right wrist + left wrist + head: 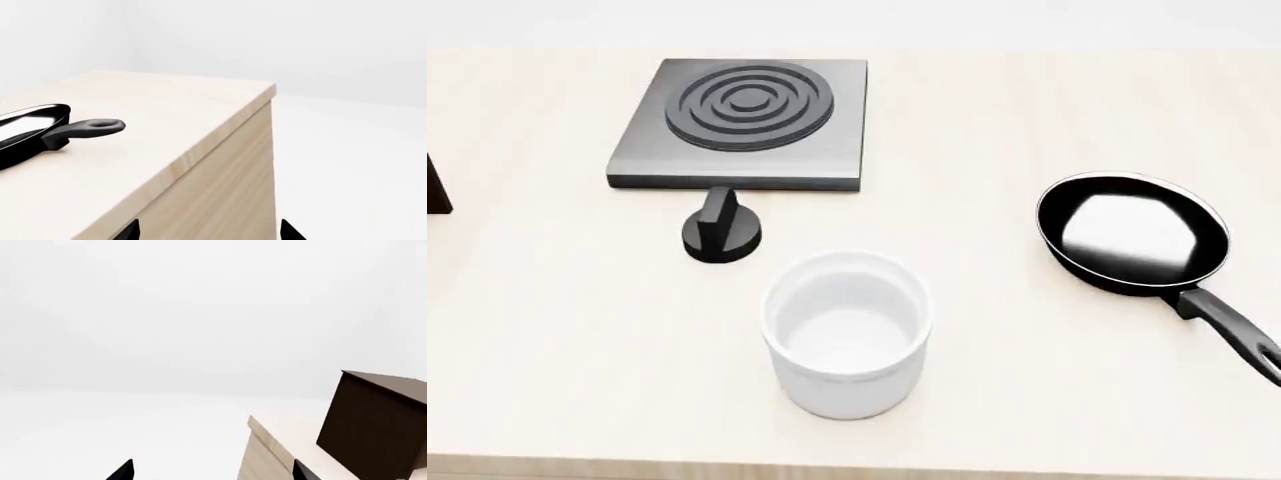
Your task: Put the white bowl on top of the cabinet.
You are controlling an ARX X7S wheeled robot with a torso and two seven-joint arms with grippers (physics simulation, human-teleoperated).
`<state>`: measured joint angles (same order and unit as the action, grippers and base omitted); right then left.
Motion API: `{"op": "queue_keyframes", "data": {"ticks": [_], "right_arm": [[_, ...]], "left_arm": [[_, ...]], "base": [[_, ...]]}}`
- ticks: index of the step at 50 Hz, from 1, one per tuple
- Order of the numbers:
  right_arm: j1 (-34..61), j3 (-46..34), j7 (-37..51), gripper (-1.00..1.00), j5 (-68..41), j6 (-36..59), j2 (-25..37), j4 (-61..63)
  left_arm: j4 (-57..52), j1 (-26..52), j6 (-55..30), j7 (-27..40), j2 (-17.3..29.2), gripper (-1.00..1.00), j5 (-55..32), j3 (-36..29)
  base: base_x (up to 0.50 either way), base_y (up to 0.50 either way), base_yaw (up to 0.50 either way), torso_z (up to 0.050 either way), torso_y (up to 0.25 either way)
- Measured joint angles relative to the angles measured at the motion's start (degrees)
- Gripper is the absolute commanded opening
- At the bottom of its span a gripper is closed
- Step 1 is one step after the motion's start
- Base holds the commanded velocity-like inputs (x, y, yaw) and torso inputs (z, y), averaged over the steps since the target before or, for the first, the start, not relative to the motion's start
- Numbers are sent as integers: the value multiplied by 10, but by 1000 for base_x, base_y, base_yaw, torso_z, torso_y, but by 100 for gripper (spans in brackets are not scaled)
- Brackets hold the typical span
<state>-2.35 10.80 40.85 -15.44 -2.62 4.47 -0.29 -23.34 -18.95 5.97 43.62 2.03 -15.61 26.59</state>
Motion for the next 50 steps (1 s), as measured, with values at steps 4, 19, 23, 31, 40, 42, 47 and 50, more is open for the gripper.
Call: {"op": "queue_keyframes", "data": {"ticks": [4,19,23,31,40,42,47,50], "right_arm": [[0,-5,1,100,-2,-2,3,1],[-8,-23,-9,100,-6,-28,16,4],[-9,-28,-12,100,-8,-33,18,5],[-11,-34,-13,100,-14,-38,21,4],[-12,-39,-12,100,-19,-43,25,4],[-12,-40,-11,100,-20,-44,25,4],[-12,-42,-9,100,-23,-45,27,4],[-12,-43,-9,100,-24,-46,28,3]], "left_arm": [[-3,-17,24,26,-3,100,-15,14],[-1,-44,66,82,5,100,-37,18],[0,-46,70,90,9,100,-39,15],[3,-48,76,101,17,100,-42,7],[5,-50,80,110,23,100,-45,1],[5,-50,81,112,24,100,-45,0],[6,-52,84,116,27,100,-47,-3],[7,-52,85,118,28,100,-47,-4]], "base": [[0,0,0,0,0],[0,115,0,0,0],[0,500,0,0,0],[0,500,0,0,0],[0,500,0,0,0],[0,500,0,0,0],[0,500,0,0,0],[0,500,0,0,0]]}}
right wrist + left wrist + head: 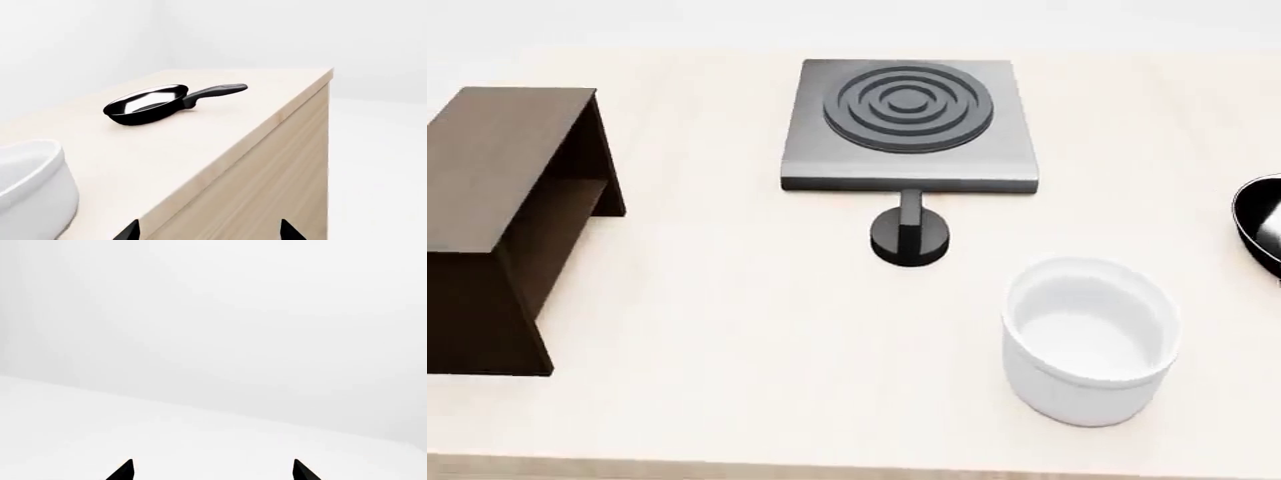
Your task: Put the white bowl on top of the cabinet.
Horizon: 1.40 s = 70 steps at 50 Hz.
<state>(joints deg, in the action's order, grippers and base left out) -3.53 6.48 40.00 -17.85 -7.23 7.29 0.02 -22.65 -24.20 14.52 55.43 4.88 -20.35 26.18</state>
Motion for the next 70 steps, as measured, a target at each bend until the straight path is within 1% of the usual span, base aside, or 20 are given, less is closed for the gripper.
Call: {"op": "queue_keyframes", "data": {"ticks": [14,30,40,48,54,62,70], "right_arm": [[0,-5,4,100,-7,-3,4,-2],[2,-9,13,100,-15,2,9,-4],[10,-26,21,100,-13,44,21,11],[16,-42,30,100,-16,98,36,52],[15,-49,41,100,-24,147,51,106],[61,-55,96,100,-95,325,110,290],[96,-49,133,100,-149,445,140,405]], "left_arm": [[5,-3,8,8,6,100,-5,-6],[11,-4,15,14,14,100,-12,-13],[14,-3,16,18,17,100,-14,-18],[18,-3,18,20,20,100,-16,-21],[22,-2,20,21,22,100,-17,-24],[27,-2,22,23,23,100,-19,-26],[30,-3,25,24,25,100,-21,-28]], "base": [[0,475,0,0,0],[0,5,0,0,0],[0,0,0,0,0],[0,0,0,0,0],[0,0,0,0,0],[0,0,0,0,0],[0,0,0,0,0]]}}
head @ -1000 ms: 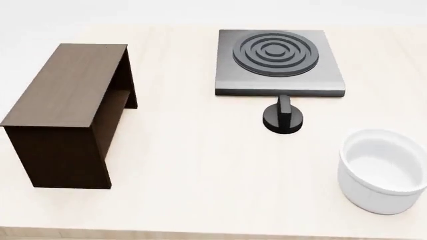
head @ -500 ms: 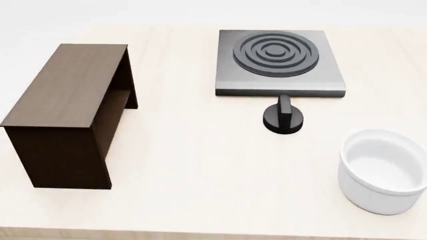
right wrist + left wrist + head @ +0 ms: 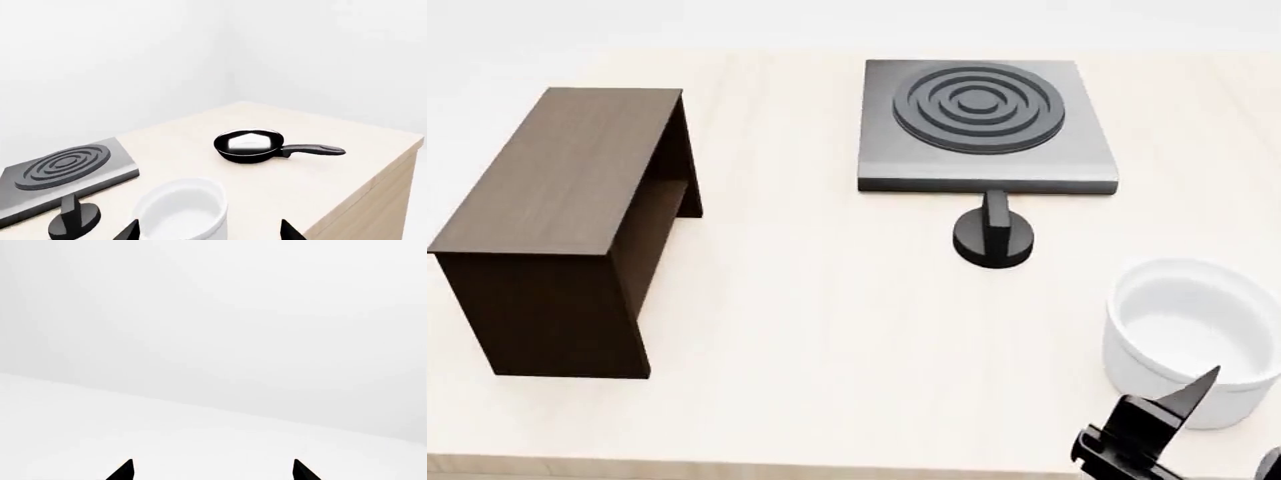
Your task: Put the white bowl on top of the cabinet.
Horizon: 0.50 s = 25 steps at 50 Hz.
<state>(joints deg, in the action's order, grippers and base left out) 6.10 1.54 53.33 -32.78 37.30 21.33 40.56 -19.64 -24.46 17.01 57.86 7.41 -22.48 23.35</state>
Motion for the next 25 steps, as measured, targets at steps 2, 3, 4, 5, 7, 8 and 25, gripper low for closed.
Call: {"op": "queue_keyframes", "data": {"ticks": [2,3,4,5,7,8,25], "right_arm": [[8,2,7,100,-12,22,5,19],[12,4,11,100,-18,32,7,27],[15,6,13,100,-24,41,9,34],[18,7,16,100,-29,50,11,40],[23,10,20,100,-38,64,15,51],[26,12,22,100,-42,70,16,55],[40,30,36,100,-79,111,28,89]], "left_arm": [[0,0,1,0,0,100,0,0],[1,0,1,1,1,100,-1,-1],[1,-1,1,1,1,100,-1,-1],[1,-1,2,1,1,100,-1,-1],[1,-1,2,2,1,100,-1,-1],[1,-1,2,2,2,100,-2,-2],[6,-1,5,6,6,100,-3,-7]], "base": [[0,0,0,0,0],[0,0,0,0,0],[0,0,0,0,0],[0,0,0,0,0],[0,0,0,0,0],[0,0,0,0,0],[316,0,0,0,0]]}}
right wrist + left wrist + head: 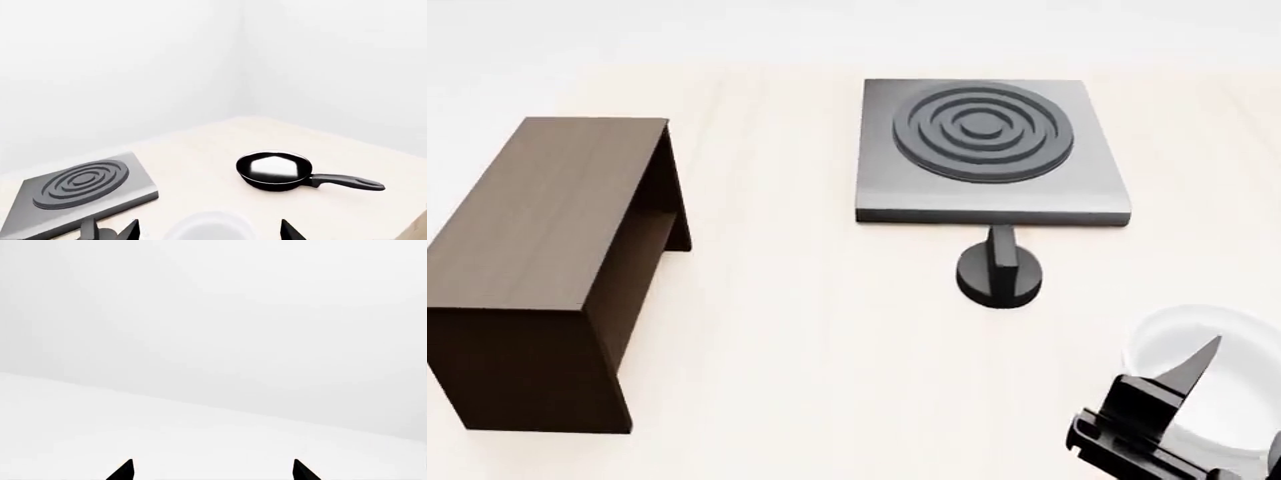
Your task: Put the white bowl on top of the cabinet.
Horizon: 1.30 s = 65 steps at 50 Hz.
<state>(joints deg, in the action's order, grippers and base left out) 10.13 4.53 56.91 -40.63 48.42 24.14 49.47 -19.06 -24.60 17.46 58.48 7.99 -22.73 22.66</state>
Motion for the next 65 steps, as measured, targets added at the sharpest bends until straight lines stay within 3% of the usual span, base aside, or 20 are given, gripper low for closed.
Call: {"op": "queue_keyframes", "data": {"ticks": [11,22,38,65], "right_arm": [[-1,3,2,100,-7,3,3,6],[-3,-4,1,100,-3,0,7,8],[-10,-8,-5,100,2,-13,13,12],[-11,-14,-6,100,-3,-18,15,3]], "left_arm": [[1,0,1,3,3,100,0,-3],[2,1,1,5,6,100,-1,-6],[3,-1,4,8,9,100,-3,-8],[7,-2,9,13,12,100,-5,-13]], "base": [[483,0,0,0,0],[34,9,0,0,0],[168,433,0,0,0],[172,9,0,0,0]]}}
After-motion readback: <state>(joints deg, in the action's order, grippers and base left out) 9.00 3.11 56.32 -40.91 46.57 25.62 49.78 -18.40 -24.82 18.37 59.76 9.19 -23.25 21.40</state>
